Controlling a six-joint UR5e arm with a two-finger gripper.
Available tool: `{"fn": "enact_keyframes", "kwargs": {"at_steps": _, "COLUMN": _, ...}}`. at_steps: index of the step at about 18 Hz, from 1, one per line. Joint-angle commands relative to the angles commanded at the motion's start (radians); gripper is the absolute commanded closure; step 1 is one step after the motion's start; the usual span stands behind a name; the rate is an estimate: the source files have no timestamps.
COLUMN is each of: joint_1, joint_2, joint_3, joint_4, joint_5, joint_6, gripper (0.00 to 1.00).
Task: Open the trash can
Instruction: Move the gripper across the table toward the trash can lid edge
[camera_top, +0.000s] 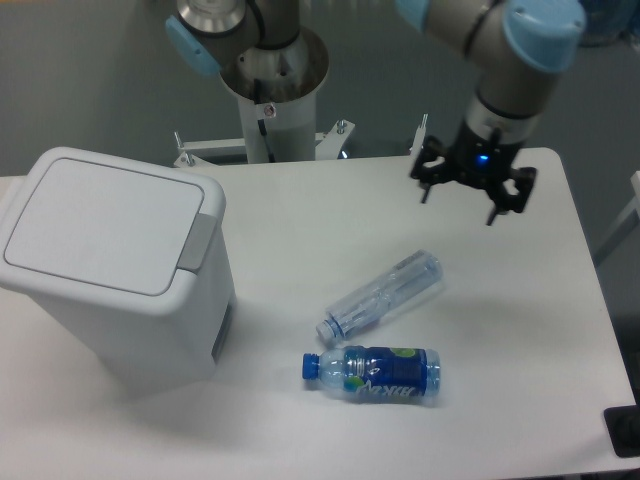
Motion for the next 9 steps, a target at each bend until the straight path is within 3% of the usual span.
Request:
{"fn": "enact_keyframes", "kwargs": {"at_steps": 2, "joint_1": -0.050, "joint_2": -0.008, "joint_3": 0.060, "joint_4": -0.008, "joint_5": -0.003, "joint_6": -0.048, "gripper": 0.00}}
{"fn": "enact_keyframes", "kwargs": {"at_steps": 5, "joint_1": -0.112, "joint_2": -0.066, "joint_3": 0.164, "joint_4": -0.098, "joint_5": -0.018, "joint_6": -0.170, "gripper": 0.00}}
{"fn": "enact_keyframes", "kwargs": {"at_steps": 9, "joint_1": -0.170, "joint_2": -0.078, "joint_3": 0.177, "joint_4": -0.101, "joint_5": -0.071, "joint_6": -0.353, "gripper": 0.00}}
